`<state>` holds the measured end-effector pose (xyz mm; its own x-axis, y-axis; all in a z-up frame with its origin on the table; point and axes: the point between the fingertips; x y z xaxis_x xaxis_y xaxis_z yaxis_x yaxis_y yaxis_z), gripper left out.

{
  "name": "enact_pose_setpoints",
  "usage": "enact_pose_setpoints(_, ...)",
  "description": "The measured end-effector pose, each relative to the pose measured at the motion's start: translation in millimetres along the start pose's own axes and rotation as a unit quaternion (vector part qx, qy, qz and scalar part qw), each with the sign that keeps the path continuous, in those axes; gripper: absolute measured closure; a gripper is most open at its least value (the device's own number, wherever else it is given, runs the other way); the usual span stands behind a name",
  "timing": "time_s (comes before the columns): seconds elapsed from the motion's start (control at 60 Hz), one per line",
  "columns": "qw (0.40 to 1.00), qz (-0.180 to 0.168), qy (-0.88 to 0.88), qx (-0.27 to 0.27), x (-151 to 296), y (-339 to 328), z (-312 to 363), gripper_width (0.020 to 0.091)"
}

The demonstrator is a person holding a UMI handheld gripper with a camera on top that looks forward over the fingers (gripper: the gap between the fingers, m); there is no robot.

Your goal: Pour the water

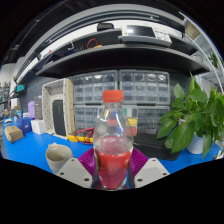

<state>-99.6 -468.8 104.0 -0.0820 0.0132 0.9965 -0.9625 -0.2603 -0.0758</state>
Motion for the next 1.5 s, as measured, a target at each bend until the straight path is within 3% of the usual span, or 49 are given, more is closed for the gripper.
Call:
enact_pose_setpoints(0.2,1.0,0.02,0.007,0.002,-4.4,0.3,-0.1,0.0555)
enact_pose_setpoints(0.217,1.0,0.028,0.007,0.002,-7.3,-0.3,-0.4,0.0527)
enact_pose_setpoints(0.233,0.999,0.034,0.008,0.002,-9.4,-4.5,-0.9,0.0456)
enact_pose_setpoints(0.3,0.999,0.049,0.017,0.0,-15.3,-10.3,-0.9,0.0367)
enact_pose_setpoints(0.317,0.999,0.051,0.018,-0.002,-16.2,-12.9,-1.0,0.0309)
enact_pose_setpoints(0.65,0.99,0.124,0.052,-0.048,-35.4,-92.5,17.6,0.0317)
enact_pose_setpoints(1.083,0.99,0.085,0.035,-0.107,45.0,-144.9,26.9,0.0316)
enact_pose_setpoints(1.5,0.991,0.058,0.028,-0.121,91.0,-156.8,27.8,0.0312)
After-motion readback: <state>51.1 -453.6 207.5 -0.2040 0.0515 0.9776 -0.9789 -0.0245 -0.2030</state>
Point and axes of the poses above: the point between the fingertips, and its own axes, seen from behind it with the camera up: z to the left, x up, y forward, the way the camera looks
